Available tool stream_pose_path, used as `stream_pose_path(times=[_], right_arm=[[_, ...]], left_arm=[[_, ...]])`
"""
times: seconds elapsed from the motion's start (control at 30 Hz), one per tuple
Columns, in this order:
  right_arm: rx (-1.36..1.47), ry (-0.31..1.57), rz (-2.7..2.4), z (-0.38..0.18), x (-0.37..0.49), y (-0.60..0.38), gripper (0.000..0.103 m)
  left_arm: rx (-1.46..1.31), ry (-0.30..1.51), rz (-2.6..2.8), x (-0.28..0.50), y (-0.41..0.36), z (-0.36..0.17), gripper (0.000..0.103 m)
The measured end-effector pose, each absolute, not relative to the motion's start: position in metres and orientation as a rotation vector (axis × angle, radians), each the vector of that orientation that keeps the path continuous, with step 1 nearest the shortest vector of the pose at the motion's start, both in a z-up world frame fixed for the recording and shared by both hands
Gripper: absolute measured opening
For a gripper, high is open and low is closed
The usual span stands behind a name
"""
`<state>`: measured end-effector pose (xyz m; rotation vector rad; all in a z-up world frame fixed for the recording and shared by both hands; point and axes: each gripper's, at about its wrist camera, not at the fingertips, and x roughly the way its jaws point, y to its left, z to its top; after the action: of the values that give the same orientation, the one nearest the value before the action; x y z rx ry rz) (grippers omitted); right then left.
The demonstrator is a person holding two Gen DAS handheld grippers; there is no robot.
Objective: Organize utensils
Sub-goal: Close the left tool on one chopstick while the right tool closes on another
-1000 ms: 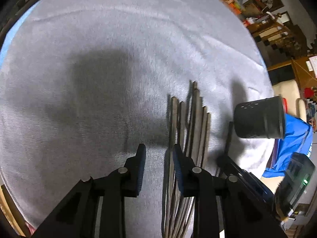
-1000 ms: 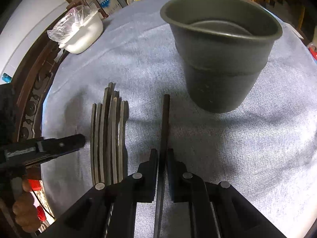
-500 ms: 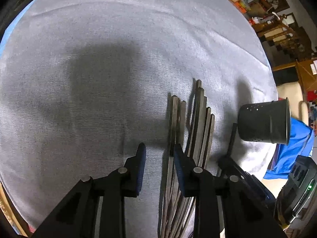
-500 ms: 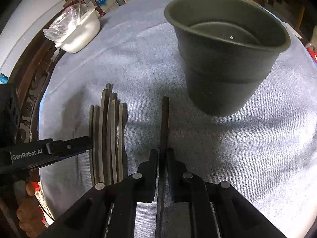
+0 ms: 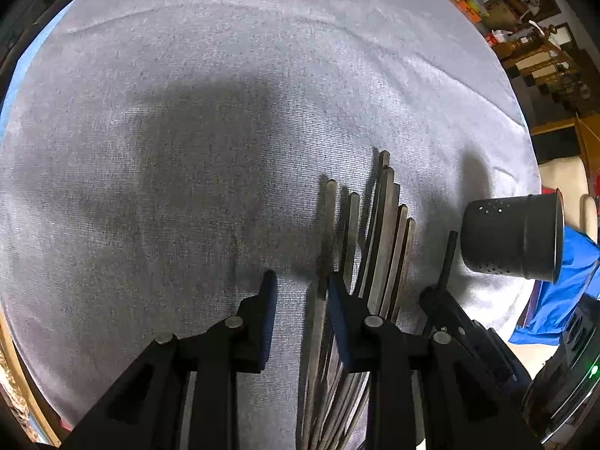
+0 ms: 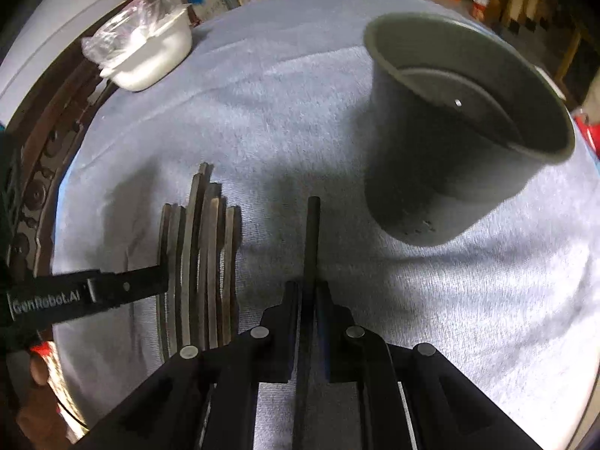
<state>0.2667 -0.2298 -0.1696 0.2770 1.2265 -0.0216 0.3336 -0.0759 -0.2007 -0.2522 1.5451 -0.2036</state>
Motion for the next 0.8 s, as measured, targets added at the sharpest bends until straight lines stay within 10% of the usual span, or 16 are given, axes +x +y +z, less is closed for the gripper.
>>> stream_pose_path(times=[0.17, 0.8], right_arm=[[0.293, 1.193, 0.006, -0.166, 0.258, -0.235, 0.008], [0.414, 0.967, 0.179, -0.090, 0.210, -0.255, 0.007]], left_arm=[[-0.284, 1.544, -0.243, 0.329, -0.071, -0.196, 0.007], [-0.294, 1.395, -0.319, 0.315, -0.043, -0.128, 0.006]])
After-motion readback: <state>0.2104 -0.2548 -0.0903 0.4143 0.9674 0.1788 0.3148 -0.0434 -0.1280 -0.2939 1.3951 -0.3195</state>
